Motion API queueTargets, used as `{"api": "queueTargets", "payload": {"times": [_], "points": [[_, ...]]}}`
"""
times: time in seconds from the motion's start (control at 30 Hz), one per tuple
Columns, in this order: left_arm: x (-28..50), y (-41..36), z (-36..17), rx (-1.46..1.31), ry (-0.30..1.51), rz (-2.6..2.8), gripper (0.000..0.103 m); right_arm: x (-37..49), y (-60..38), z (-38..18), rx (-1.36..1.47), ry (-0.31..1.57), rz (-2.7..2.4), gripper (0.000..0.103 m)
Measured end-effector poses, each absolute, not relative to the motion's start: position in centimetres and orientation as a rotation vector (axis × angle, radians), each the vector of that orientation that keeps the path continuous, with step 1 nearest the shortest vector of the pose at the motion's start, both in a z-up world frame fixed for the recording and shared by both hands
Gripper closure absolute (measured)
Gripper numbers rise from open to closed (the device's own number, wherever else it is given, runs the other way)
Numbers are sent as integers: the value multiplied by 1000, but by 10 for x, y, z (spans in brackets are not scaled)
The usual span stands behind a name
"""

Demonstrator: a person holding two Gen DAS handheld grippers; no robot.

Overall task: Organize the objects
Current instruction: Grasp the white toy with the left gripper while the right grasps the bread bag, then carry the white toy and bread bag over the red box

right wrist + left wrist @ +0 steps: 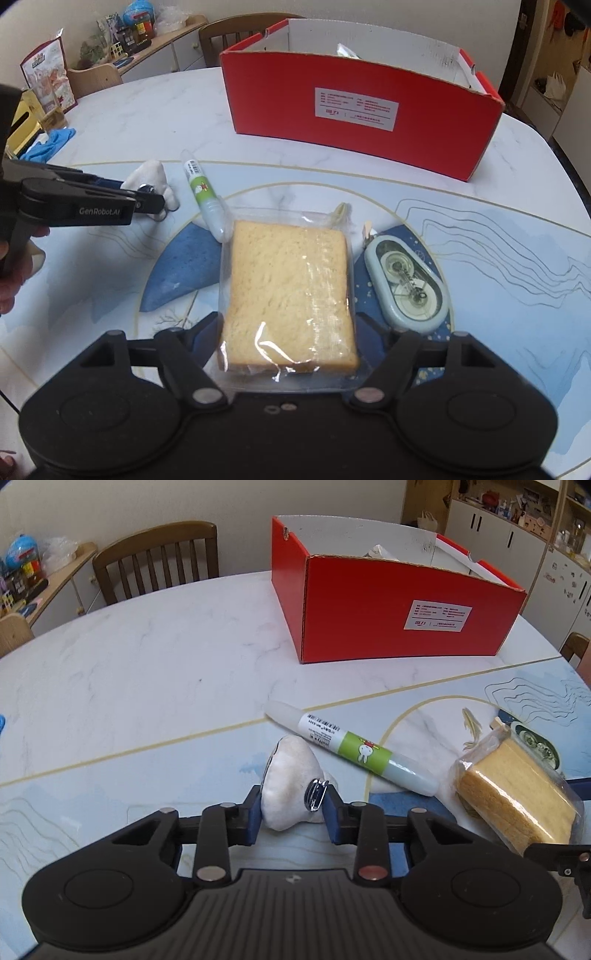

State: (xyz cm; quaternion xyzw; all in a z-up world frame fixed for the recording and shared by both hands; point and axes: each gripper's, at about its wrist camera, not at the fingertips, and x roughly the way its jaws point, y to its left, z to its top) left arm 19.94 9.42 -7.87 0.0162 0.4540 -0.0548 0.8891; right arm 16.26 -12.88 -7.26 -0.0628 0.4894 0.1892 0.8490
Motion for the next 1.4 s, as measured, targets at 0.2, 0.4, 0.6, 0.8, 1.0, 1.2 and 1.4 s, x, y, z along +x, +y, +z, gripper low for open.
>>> {"api": "queueTargets", "payload": {"times": [0.2,0.4,0.6,0.8,1.0,1.2,1.4], "points": [[180,90,-73,6,958,-145,71,151,-137,-57,-110,1007,404,28],[168,81,-58,-29,967,-171,71,142,-143,-39,-109,961,405,28],[168,67,-35,-66,943,-209,71,145,-153,-18,-99,931,396,29],[183,45,-14,-28,896,-253,71,165,-167,4,-63,913,395,29],[206,29,12,-6,826,-274,71,195,-181,26,-47,869,364,28],[237,16,37,31,763,-275,71,228,-192,44,-57,808,334,28],[273,6,47,65,742,-253,71,273,-199,50,-11,806,310,28]]}}
